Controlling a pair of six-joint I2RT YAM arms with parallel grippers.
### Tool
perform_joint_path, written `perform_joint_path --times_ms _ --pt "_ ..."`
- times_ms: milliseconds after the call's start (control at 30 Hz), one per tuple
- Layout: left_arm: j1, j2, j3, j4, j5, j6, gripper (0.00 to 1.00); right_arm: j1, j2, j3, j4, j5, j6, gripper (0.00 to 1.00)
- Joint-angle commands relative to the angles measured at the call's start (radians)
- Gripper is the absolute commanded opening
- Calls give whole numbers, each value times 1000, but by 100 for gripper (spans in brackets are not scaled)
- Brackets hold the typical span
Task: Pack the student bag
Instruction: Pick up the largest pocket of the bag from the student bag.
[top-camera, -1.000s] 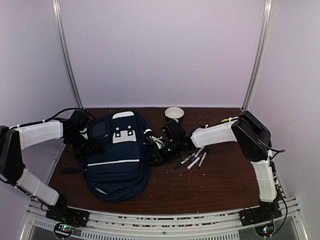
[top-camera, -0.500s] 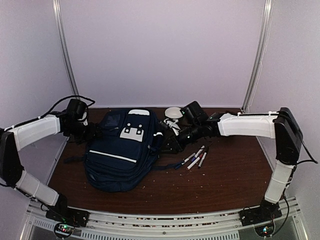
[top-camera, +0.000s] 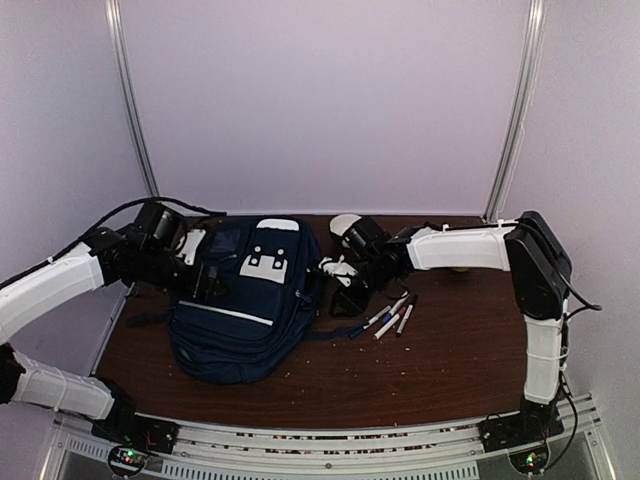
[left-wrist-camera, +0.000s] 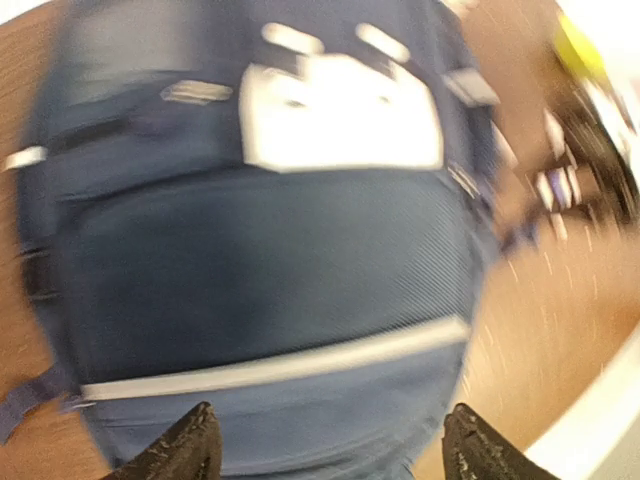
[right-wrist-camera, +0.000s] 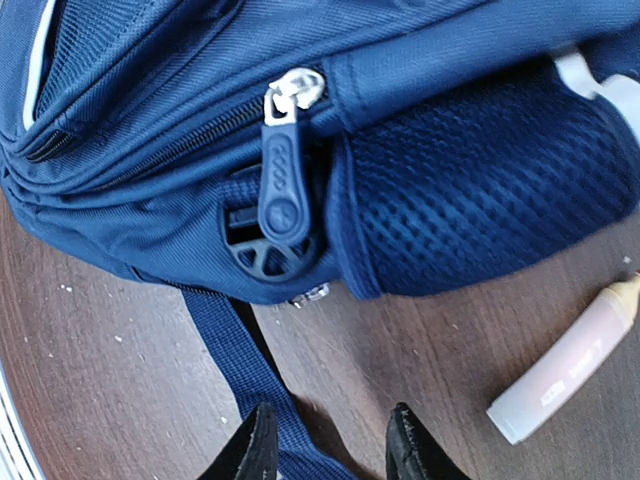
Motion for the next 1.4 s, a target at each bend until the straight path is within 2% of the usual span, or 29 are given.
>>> perform_joint_path --times_ms 0,100,200,367,433,567,667,800,833,867,1000,1367 --pt "-146 55 46 -53 -32 98 81 15 38 67 -54 -8 4 37" --pt "-250 82 42 -8 -167 35 83 1 40 78 -78 -35 39 36" --pt "-365 138 67 10 -307 -43 86 -13 -27 12 -53 -28 45 37" --pt "-493 338 173 -17 -480 -118 86 -32 -117 -77 14 -39 91 38" --pt "-520 419 225 -29 -516 -133 85 -42 -129 -91 30 -50 106 38" --pt "-533 565 344 -165 -629 -195 81 -59 -146 -108 39 -55 117 38" --pt "-532 612 348 -142 -644 -196 78 -71 -161 -132 68 -63 130 38" --pt "-530 692 406 -218 -683 -220 68 -77 -156 -148 90 -77 138 38" --pt "-529 697 415 -228 -688 -220 63 -77 -150 -149 93 -87 141 38" --pt "-526 693 420 -232 -688 -221 53 -77 -142 -150 101 -99 148 37" --pt "-504 631 423 -222 -693 -214 2 -68 -86 -131 129 -140 188 36" --pt "-419 407 408 -173 -632 -169 0 -40 100 21 171 -247 301 43"
